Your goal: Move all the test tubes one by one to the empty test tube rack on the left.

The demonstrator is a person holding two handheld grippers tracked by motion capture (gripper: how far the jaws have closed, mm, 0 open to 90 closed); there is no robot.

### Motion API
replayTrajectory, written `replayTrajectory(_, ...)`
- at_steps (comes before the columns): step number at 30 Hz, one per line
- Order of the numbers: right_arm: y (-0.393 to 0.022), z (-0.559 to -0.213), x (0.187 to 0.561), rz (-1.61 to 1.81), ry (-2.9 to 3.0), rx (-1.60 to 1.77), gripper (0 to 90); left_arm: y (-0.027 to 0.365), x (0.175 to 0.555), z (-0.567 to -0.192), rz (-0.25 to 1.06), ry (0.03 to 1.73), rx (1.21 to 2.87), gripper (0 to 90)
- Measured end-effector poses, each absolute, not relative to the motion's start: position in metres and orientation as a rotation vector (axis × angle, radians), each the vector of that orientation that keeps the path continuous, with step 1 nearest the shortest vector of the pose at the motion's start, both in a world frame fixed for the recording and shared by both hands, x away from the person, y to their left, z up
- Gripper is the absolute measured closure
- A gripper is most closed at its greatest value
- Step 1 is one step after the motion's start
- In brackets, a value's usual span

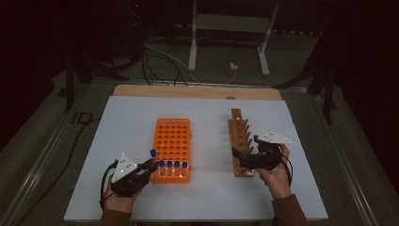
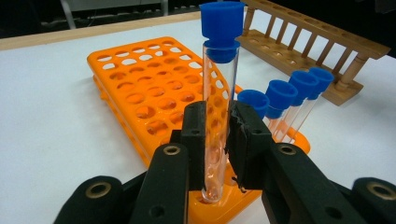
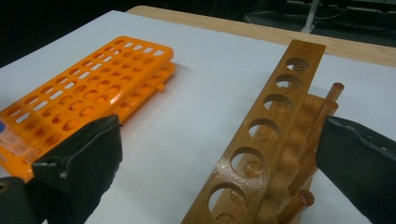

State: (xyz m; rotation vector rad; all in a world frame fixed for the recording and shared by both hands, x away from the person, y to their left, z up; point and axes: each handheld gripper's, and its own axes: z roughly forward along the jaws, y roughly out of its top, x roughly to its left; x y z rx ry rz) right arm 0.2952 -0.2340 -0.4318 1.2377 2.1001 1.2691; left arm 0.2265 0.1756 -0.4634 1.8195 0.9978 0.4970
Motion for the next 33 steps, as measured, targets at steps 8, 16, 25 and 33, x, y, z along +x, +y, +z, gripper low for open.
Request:
replayTrajectory(8, -0.234, -0.432, 0.295, 1.27, 2.103, 1.236, 1.0, 0.178, 0.225, -0.468, 0.492, 1.019, 1.872, 77.4)
replayTrajectory(16, -0.232, -0.435, 0.295, 1.264, 2.124, 1.228, 1.0, 0.17, 0.225, -0.473, 0.499, 1.021, 1.998, 77.6)
replayTrajectory(25, -0.231, -0.436, 0.294, 1.265, 2.13, 1.226, 1.0, 0.167, 0.229, -0.48, 0.486, 1.046, 2.067, 77.8)
replayTrajectory(33, -0.231, -0.438, 0.294, 1.263, 2.139, 1.222, 1.0, 0.165, 0.229, -0.48, 0.496, 1.039, 2.082, 77.7)
